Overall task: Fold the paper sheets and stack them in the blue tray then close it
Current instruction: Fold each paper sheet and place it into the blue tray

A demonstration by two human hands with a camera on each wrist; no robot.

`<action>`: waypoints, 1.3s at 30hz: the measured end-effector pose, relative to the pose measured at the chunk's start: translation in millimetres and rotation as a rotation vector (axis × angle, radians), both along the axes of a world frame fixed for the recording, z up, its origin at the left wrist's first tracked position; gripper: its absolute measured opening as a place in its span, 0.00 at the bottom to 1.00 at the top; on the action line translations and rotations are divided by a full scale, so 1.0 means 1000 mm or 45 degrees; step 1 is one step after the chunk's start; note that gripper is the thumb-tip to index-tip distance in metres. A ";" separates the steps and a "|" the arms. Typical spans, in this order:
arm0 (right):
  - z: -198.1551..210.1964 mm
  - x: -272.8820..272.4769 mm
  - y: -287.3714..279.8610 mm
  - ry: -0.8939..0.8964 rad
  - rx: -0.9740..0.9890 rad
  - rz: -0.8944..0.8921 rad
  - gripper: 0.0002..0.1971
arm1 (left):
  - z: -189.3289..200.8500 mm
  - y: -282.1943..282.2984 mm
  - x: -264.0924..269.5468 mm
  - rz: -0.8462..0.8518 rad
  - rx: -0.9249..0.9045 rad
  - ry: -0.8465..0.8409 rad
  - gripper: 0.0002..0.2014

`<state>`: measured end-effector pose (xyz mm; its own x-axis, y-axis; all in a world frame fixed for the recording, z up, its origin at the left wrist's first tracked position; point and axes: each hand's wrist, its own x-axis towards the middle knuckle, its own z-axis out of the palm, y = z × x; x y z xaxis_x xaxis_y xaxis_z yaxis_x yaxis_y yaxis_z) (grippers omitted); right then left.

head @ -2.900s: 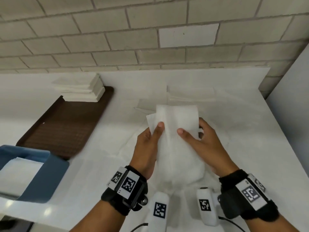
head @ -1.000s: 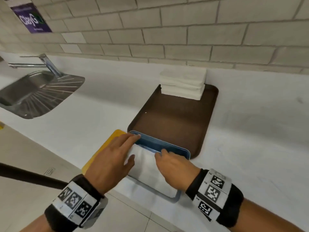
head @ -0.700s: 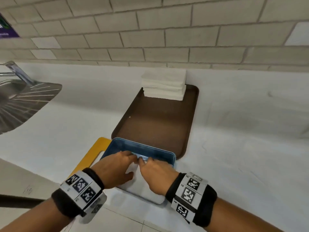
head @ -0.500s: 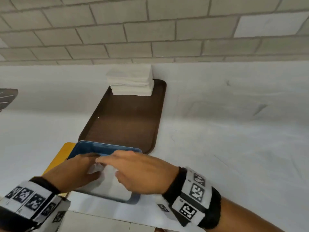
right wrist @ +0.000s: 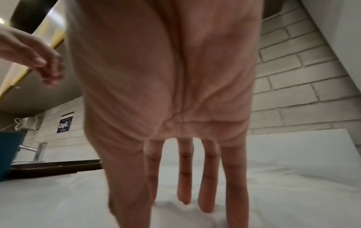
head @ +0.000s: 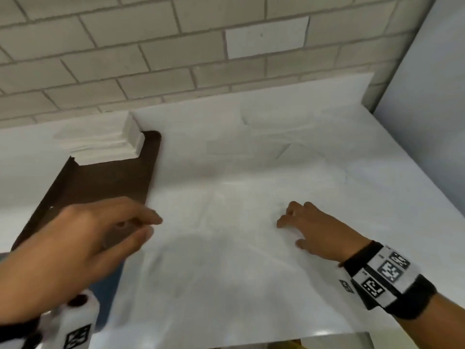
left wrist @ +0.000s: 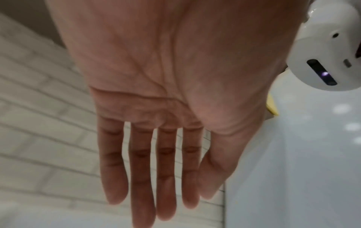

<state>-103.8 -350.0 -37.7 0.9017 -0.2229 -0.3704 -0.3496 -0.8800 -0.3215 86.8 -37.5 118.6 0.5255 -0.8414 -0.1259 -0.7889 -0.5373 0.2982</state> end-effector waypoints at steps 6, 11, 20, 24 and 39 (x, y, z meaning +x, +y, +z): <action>-0.002 0.007 -0.004 -0.143 -0.168 0.133 0.14 | -0.096 -0.152 -0.022 -0.186 0.139 0.053 0.08; 0.026 -0.022 -0.005 -0.358 0.088 0.009 0.08 | -0.144 -0.229 -0.016 -0.084 0.233 -0.001 0.21; 0.069 -0.108 -0.074 -0.654 0.692 -0.410 0.17 | -0.156 -0.254 -0.034 -0.148 0.267 -0.235 0.12; 0.091 -0.105 -0.095 -0.661 0.747 -0.302 0.15 | -0.131 -0.242 -0.036 0.111 -0.183 -0.125 0.07; 0.088 -0.005 -0.065 -0.855 0.418 -0.078 0.22 | -0.108 -0.216 -0.112 0.446 -0.705 1.449 0.18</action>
